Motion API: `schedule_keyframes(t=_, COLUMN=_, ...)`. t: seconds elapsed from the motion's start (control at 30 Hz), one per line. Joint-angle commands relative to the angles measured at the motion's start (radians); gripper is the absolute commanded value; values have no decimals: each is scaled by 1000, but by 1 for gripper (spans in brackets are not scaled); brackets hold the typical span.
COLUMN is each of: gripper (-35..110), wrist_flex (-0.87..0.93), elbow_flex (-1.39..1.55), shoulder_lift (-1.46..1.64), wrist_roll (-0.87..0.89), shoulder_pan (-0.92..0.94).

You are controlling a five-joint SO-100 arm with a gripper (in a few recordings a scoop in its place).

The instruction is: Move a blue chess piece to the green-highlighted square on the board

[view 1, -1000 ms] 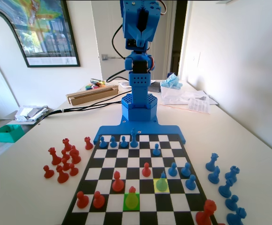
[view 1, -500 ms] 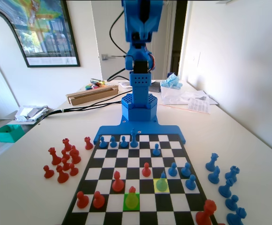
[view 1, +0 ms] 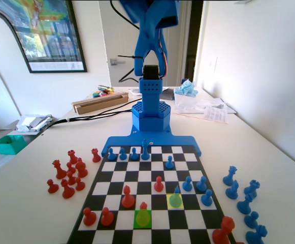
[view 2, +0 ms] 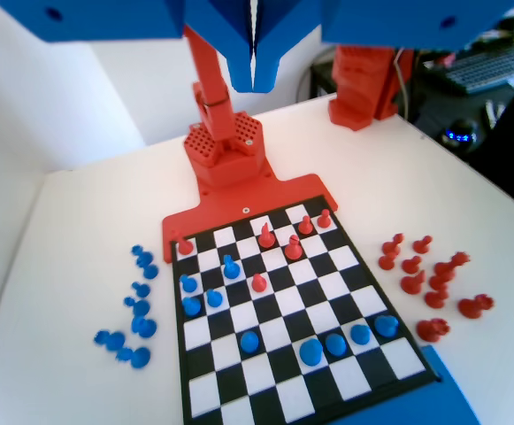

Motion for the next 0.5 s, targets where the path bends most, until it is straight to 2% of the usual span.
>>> schedule_keyframes(t=0.0, gripper=1, wrist_flex=-43, elbow_flex=-84, shoulder_lift=-110, wrist_roll=32, shoulder_pan=18)
schedule_keyframes(t=0.2, gripper=1, wrist_flex=-92, elbow_flex=-120, shoulder_lift=-314, wrist_roll=66, shoulder_pan=25)
schedule_keyframes(t=0.47, gripper=9, wrist_flex=-141, elbow_flex=-290, shoulder_lift=-617, wrist_roll=112, shoulder_pan=28)
